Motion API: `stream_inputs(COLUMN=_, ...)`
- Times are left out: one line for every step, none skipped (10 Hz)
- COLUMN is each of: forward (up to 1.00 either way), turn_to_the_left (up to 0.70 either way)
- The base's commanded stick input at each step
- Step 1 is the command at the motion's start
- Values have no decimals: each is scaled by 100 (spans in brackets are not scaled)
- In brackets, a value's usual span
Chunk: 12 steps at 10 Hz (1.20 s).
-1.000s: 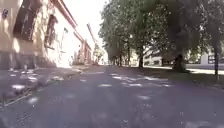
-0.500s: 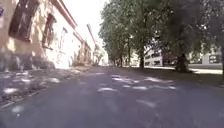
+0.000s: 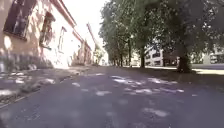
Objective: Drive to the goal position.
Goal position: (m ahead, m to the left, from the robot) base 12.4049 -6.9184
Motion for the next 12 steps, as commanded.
stream_inputs(forward=70, turn_to_the_left=0)
stream_inputs(forward=70, turn_to_the_left=0)
stream_inputs(forward=70, turn_to_the_left=0)
stream_inputs(forward=70, turn_to_the_left=0)
stream_inputs(forward=70, turn_to_the_left=0)
stream_inputs(forward=70, turn_to_the_left=0)
stream_inputs(forward=70, turn_to_the_left=0)
stream_inputs(forward=70, turn_to_the_left=0)
stream_inputs(forward=70, turn_to_the_left=0)
stream_inputs(forward=70, turn_to_the_left=0)
stream_inputs(forward=70, turn_to_the_left=0)
stream_inputs(forward=70, turn_to_the_left=0)
